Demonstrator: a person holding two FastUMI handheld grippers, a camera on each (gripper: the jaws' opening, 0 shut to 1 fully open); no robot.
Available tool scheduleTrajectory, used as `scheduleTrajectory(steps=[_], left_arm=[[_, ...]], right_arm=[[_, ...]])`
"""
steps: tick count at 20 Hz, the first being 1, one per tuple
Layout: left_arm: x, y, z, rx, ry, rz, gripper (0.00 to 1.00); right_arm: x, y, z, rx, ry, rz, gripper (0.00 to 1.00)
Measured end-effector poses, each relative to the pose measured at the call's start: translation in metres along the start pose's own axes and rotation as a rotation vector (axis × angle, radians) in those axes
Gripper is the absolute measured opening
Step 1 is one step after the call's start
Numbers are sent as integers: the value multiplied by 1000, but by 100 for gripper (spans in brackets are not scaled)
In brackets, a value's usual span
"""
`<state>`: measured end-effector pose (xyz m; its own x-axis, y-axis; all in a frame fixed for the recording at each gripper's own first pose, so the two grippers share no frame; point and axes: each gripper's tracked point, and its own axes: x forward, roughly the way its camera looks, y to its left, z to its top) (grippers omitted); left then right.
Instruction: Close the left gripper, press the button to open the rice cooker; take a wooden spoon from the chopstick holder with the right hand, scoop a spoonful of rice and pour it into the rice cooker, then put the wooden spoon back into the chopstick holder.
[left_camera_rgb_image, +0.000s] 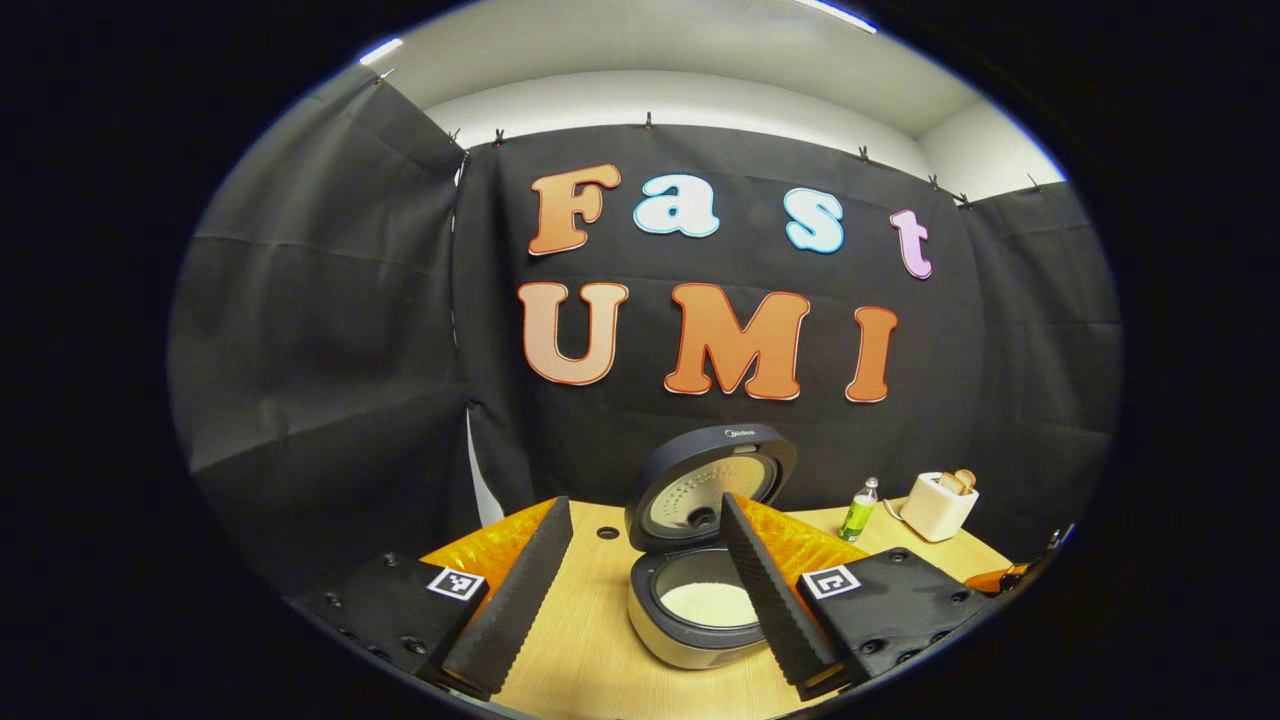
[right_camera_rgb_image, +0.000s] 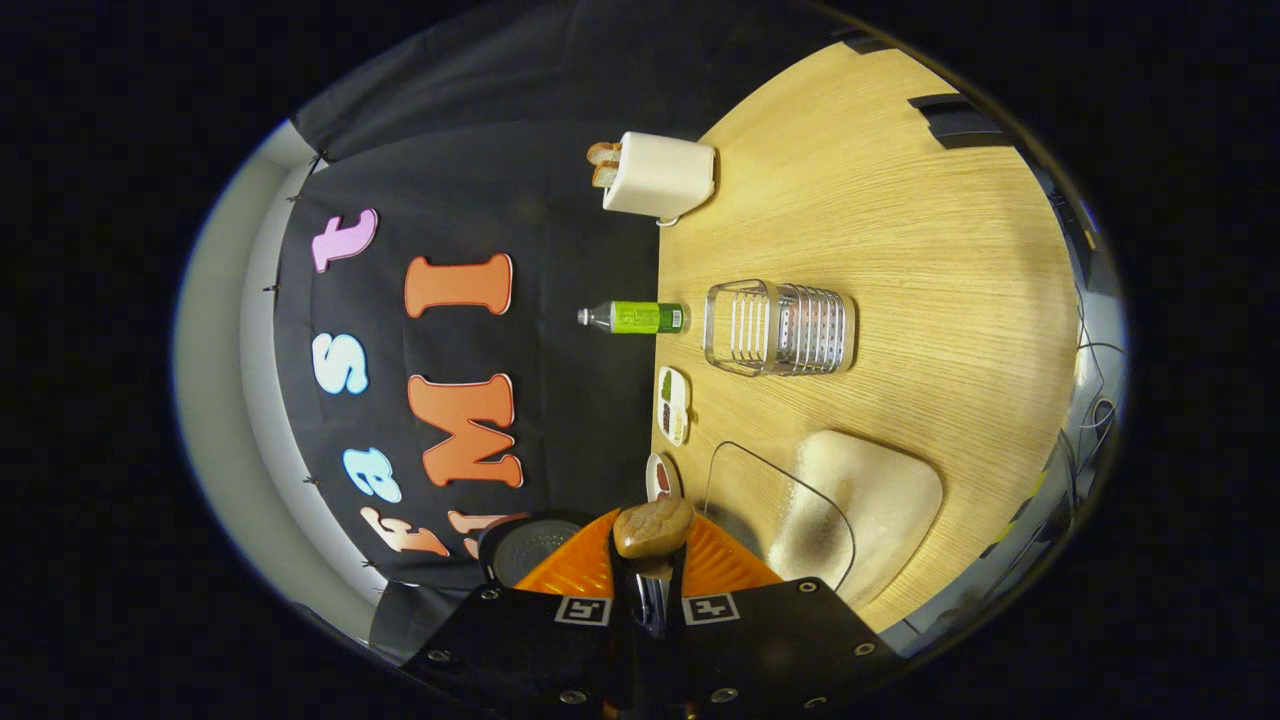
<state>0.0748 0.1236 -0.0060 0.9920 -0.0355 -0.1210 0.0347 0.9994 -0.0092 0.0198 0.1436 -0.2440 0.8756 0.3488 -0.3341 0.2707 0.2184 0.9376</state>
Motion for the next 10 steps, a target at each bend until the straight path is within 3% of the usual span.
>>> scheduleTrajectory(steps=[10], left_arm=[[-3, 0, -23, -36, 16, 21, 100]], right_arm=[[-17, 81, 18, -27, 20, 31, 12]])
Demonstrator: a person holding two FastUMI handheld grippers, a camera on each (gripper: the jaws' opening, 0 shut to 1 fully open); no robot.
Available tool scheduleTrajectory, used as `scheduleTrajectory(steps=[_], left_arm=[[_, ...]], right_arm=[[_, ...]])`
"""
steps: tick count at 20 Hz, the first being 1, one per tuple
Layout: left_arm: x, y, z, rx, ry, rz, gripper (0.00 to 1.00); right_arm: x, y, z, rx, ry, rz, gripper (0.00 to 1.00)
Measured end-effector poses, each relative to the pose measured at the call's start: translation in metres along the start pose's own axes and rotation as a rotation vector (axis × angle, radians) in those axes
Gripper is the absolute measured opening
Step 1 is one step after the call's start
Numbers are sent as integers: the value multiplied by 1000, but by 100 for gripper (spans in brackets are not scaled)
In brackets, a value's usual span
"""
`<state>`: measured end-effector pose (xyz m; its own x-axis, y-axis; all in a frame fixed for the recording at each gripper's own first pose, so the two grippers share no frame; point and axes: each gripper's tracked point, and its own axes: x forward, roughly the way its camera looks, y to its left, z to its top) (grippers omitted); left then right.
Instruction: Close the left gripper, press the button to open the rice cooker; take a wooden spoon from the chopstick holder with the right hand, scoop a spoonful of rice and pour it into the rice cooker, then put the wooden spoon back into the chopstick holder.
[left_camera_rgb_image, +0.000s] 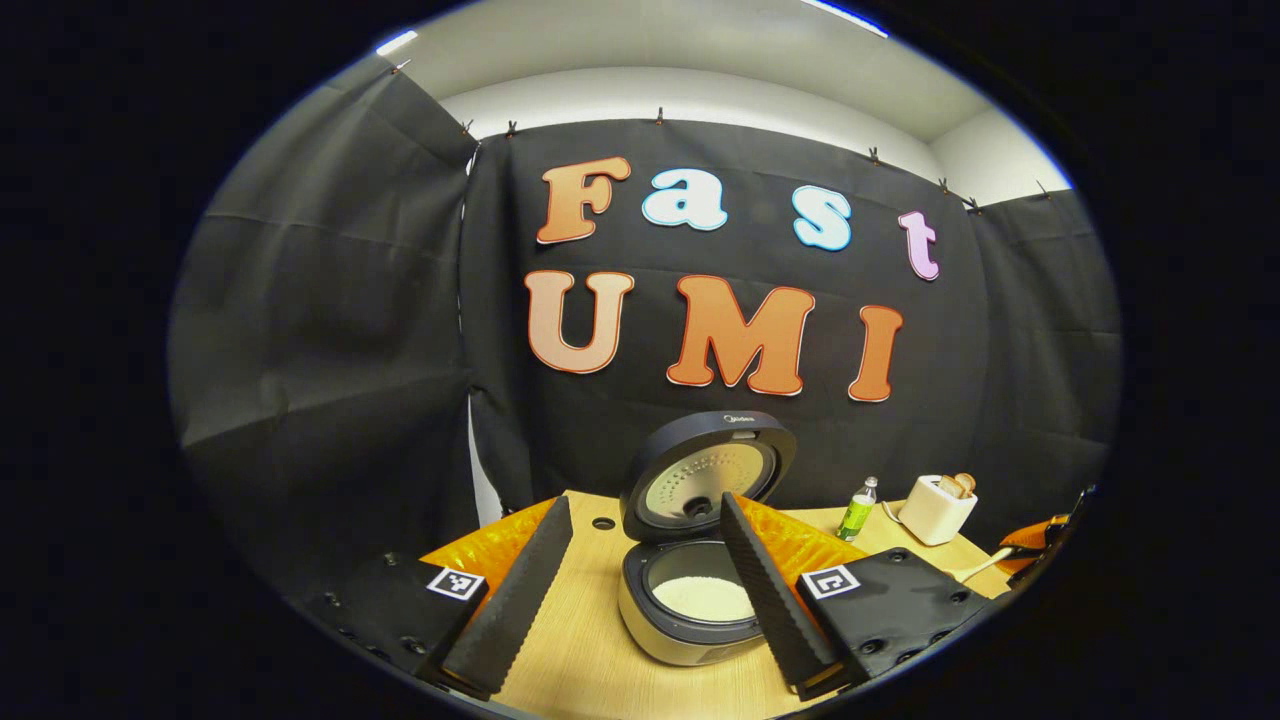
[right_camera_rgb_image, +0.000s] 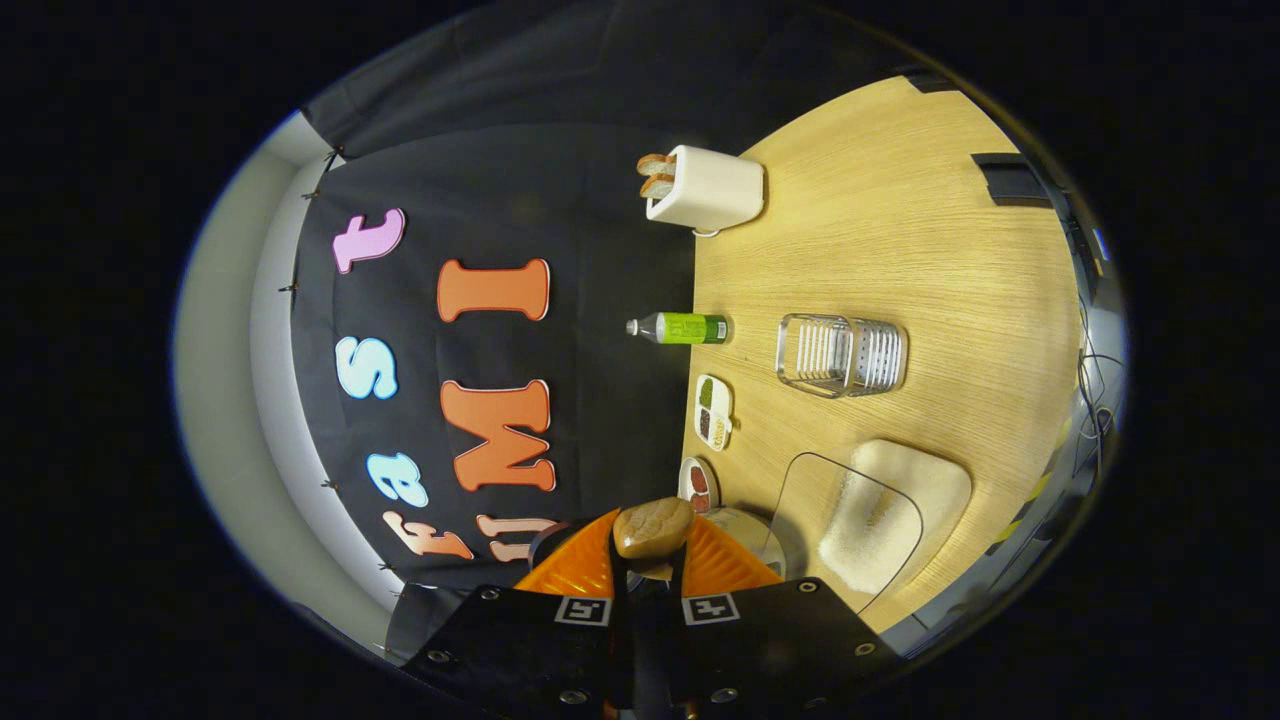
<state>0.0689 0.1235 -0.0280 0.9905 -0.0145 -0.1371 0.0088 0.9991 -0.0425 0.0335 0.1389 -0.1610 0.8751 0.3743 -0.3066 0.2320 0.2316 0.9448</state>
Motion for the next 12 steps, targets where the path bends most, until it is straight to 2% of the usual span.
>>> scheduleTrajectory(steps=[5, 12], left_arm=[[-3, 11, -9, -11, 14, 13, 97], [-7, 28, -18, -15, 30, 29, 97]], right_arm=[[14, 48, -13, -23, 34, 48, 12], [63, 105, -50, -54, 90, 103, 12]])
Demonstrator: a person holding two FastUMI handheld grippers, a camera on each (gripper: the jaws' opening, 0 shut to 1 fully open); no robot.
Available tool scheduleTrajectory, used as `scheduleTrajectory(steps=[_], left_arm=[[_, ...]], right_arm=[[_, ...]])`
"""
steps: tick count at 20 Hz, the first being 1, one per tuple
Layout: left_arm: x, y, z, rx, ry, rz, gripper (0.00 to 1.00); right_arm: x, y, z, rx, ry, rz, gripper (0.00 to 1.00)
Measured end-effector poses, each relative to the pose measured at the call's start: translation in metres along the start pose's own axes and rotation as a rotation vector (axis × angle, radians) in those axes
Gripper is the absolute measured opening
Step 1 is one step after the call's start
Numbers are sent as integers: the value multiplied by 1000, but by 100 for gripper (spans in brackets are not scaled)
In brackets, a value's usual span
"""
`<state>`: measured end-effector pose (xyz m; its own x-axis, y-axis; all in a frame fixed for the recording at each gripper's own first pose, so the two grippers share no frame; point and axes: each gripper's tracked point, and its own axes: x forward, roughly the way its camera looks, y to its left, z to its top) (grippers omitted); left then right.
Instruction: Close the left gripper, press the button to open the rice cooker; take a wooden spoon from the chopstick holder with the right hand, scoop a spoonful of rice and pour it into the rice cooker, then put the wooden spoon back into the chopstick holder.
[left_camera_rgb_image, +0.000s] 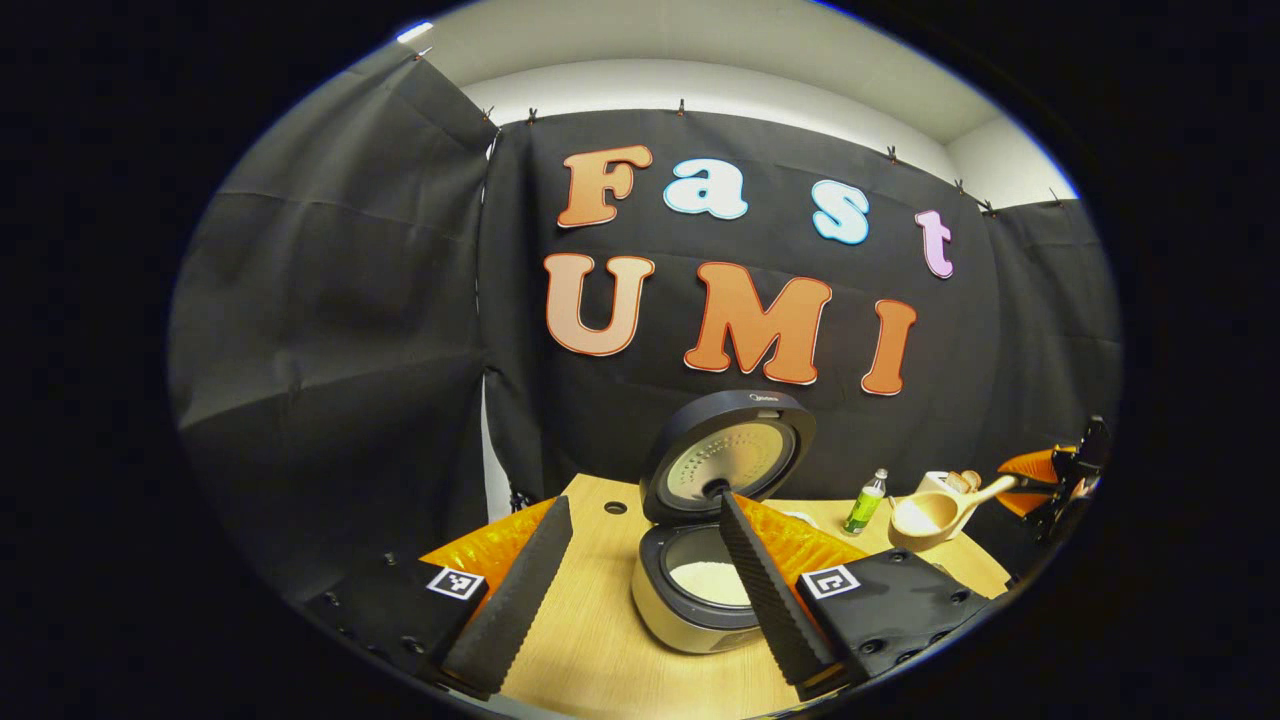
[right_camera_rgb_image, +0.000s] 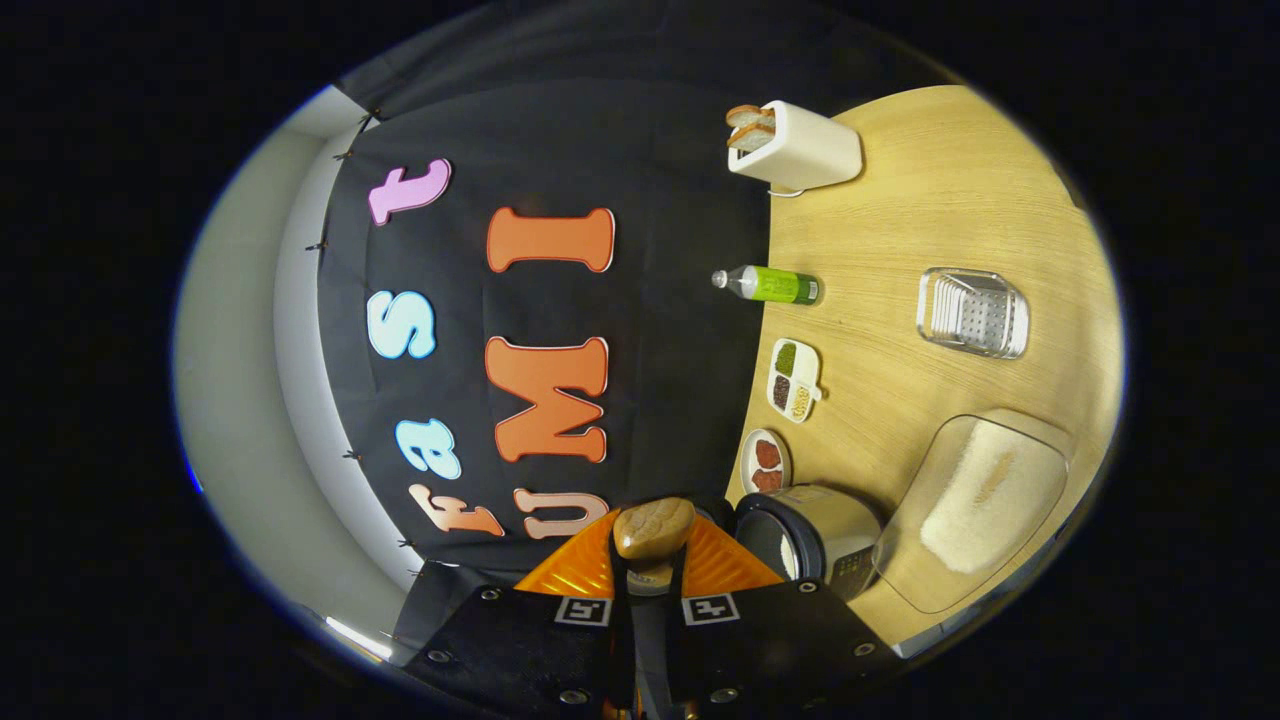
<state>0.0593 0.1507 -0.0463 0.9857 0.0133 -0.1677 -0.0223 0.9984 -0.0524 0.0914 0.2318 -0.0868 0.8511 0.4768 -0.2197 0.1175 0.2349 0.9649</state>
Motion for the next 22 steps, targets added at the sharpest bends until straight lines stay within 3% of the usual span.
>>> scheduleTrajectory(steps=[5, 12, 22], left_arm=[[0, 18, 4, -15, -4, 8, 98], [2, 45, 2, -5, 2, 37, 99], [4, 71, -1, -11, 13, 55, 98]], right_arm=[[46, 28, -28, -54, 25, 24, 12], [95, 33, -61, -153, 48, -3, 12], [116, 48, -77, -362, 16, -7, 12]])
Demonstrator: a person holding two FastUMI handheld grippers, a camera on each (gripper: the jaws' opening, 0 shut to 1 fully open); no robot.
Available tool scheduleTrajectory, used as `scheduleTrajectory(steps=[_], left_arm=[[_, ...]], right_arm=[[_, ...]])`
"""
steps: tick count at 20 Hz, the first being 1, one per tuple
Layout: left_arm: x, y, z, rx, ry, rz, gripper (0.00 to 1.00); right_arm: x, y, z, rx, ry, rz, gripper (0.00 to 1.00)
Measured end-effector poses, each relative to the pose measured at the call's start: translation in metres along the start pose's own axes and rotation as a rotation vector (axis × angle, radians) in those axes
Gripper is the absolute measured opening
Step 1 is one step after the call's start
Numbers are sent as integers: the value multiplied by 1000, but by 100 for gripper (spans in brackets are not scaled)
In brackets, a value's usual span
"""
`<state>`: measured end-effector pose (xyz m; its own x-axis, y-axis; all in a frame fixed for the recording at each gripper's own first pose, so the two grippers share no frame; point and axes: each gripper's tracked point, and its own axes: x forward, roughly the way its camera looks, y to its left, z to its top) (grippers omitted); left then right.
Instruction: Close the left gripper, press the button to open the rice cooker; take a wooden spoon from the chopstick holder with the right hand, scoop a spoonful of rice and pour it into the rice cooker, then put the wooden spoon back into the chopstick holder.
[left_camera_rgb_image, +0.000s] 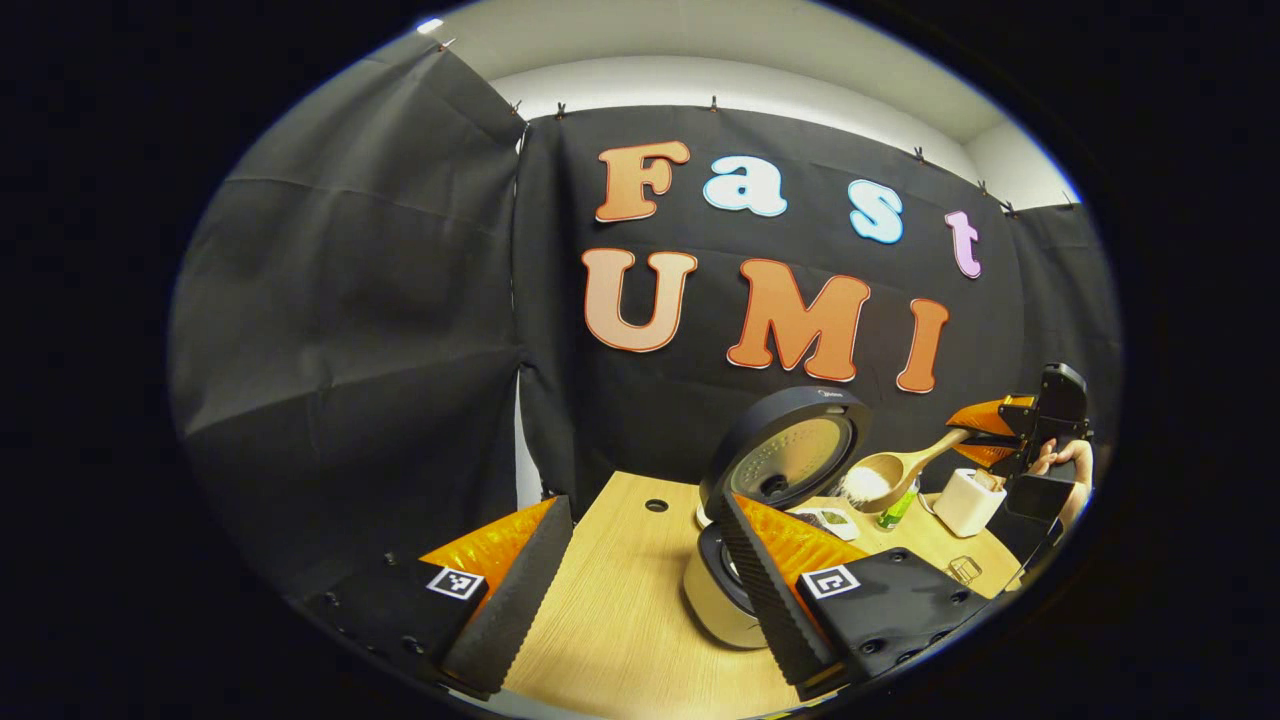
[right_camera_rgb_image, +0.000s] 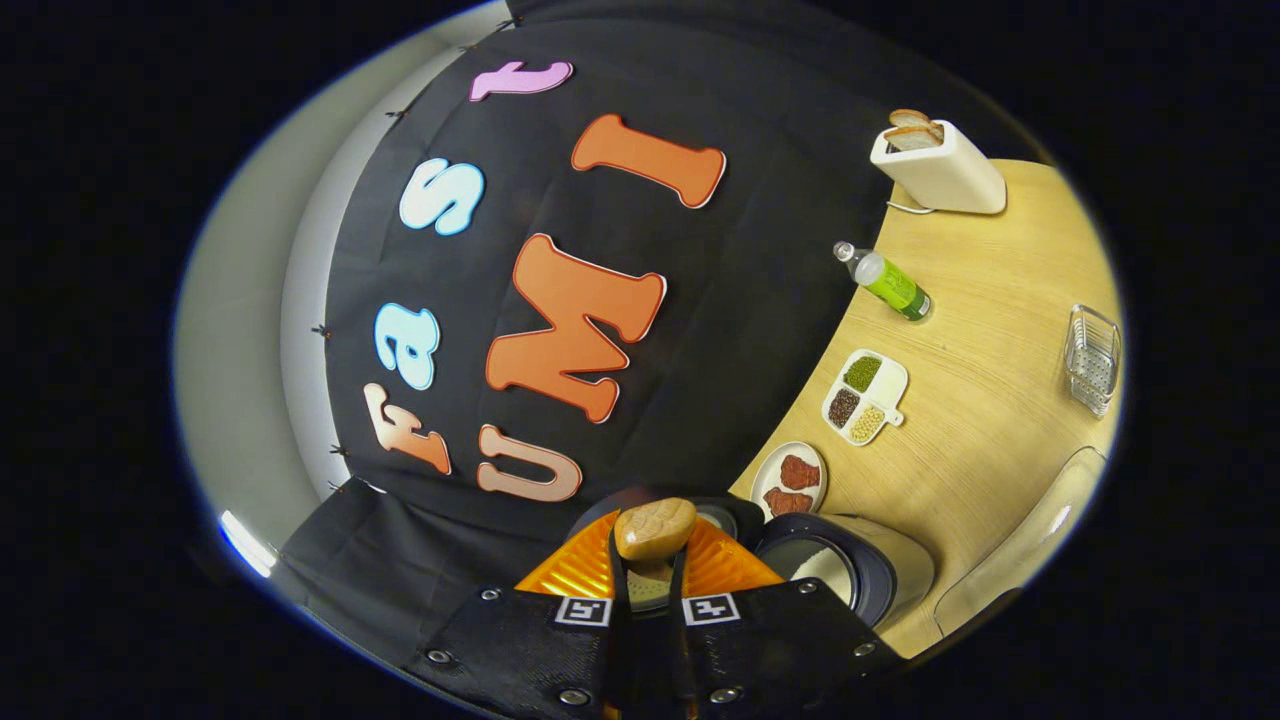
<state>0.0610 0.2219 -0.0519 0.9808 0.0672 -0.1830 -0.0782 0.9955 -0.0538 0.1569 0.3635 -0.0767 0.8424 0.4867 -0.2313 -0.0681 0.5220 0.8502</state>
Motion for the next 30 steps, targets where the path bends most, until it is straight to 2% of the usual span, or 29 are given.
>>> scheduleTrajectory(steps=[13, 25, 30], left_arm=[[7, -4, 6, 18, -14, -32, 98], [9, -5, 4, 37, -9, -55, 99], [11, -6, 4, 37, -8, -58, 98]], right_arm=[[5, 13, -3, -221, -35, -25, 11], [7, 40, -17, -501, -61, -7, 11], [7, 48, -23, -581, -65, 2, 11]])
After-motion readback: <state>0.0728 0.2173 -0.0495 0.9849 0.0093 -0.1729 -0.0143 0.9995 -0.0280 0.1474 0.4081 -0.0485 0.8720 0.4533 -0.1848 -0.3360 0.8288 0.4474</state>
